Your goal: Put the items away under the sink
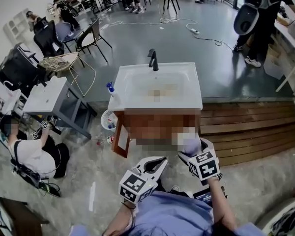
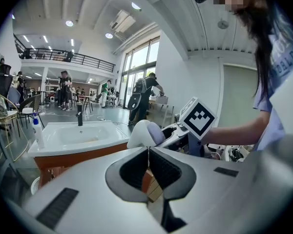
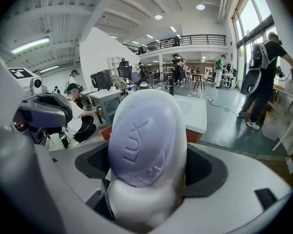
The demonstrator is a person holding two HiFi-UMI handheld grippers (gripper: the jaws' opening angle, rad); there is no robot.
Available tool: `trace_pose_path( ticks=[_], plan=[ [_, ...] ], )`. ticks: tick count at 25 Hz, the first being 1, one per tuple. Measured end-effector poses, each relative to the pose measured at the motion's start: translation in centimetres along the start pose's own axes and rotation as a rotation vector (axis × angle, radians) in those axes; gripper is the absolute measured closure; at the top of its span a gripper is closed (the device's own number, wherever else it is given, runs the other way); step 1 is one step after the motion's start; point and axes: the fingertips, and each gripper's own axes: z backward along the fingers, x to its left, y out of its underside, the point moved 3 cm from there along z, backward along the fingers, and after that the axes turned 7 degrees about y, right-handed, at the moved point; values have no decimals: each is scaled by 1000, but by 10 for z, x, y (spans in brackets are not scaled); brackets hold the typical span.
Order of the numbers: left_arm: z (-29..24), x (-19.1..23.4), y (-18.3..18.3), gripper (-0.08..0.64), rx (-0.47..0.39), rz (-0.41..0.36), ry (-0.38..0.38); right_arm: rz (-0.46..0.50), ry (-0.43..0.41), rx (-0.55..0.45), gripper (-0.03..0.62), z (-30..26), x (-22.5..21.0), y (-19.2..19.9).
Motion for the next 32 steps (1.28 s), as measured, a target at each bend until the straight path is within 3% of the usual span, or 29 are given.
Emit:
trace_pose_path(
  ticks=[15,21,32],
  plan=[
    [30,47,36,543,28,35,-42,14,-53,84,152,-44,41,16],
    [34,88,49,542,-4,57,-72,24,-61,102,152,-82,55,14],
    [23,151,95,543,8,50,-45,18,-45,107,152,-168,58,8]
  ],
)
